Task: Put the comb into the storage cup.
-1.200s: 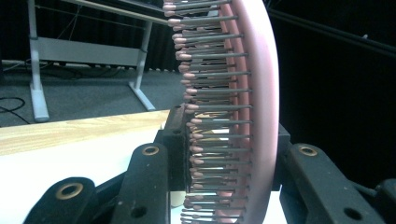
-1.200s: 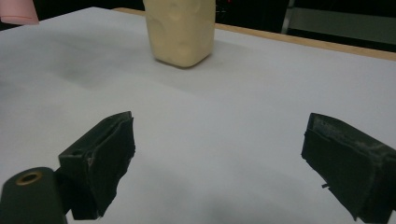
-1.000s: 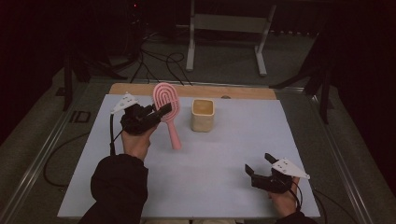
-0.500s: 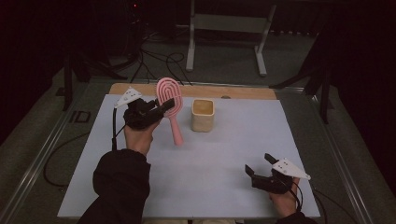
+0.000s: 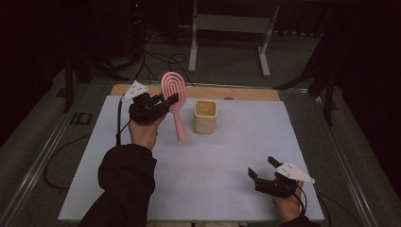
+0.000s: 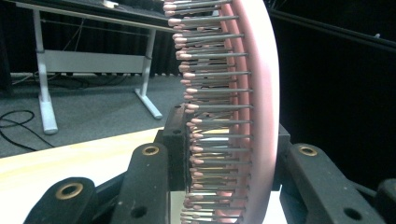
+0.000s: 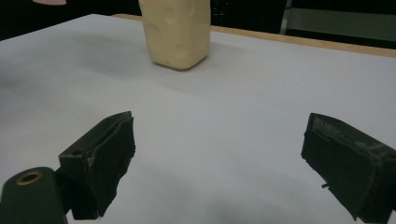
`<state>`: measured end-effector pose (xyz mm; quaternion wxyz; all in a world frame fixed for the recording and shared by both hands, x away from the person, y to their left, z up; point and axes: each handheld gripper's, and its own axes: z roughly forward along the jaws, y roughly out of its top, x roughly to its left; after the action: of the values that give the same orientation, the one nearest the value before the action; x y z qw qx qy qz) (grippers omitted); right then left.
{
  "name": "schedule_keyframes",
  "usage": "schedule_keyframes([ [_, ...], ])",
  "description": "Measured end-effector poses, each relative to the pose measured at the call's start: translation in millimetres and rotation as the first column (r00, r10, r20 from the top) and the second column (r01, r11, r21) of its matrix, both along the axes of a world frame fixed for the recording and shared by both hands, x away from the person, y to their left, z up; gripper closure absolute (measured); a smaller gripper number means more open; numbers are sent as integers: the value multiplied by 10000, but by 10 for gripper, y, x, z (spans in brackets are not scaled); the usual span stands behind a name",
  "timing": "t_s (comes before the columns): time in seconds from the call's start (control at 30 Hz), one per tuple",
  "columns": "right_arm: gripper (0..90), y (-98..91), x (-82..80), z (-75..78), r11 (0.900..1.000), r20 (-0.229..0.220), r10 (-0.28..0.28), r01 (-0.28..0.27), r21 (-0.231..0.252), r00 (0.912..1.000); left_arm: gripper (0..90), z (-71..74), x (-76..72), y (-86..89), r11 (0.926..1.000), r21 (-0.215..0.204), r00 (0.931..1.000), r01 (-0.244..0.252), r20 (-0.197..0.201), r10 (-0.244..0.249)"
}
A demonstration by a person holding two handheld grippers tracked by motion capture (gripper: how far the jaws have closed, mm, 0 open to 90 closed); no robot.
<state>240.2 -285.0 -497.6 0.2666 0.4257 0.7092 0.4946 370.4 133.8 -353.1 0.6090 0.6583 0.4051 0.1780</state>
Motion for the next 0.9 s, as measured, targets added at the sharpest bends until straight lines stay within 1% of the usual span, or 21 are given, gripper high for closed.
schedule_keyframes([
  [0.23,92,-1,4,-10,10000,-45,12,-12,9,10000,649,80,57,-41,10000,34,9999,-84,114,83],
  [0.33,92,1,7,-15,10000,-80,41,-41,-6,10000,649,130,81,-85,9998,155,9997,-102,214,99],
  [0.4,92,1,9,-16,10000,-81,42,-42,-32,10000,649,140,82,-97,9998,153,9996,-111,246,107],
  [0.43,92,4,11,-19,10000,-75,63,-64,-24,10000,649,147,83,-111,10000,-5,9996,-98,276,98],
  [0.5,92,17,18,-21,9999,-95,108,-109,-26,9999,649,157,86,-133,9999,-38,9994,-102,340,103],
  [0.57,92,27,20,-18,9999,-99,116,-116,-48,9999,649,171,91,-149,9999,72,9992,-136,379,133],
  [0.9,92,32,21,-21,9998,-99,178,-178,-30,9998,649,238,153,-164,9991,234,9983,-347,470,335],
])
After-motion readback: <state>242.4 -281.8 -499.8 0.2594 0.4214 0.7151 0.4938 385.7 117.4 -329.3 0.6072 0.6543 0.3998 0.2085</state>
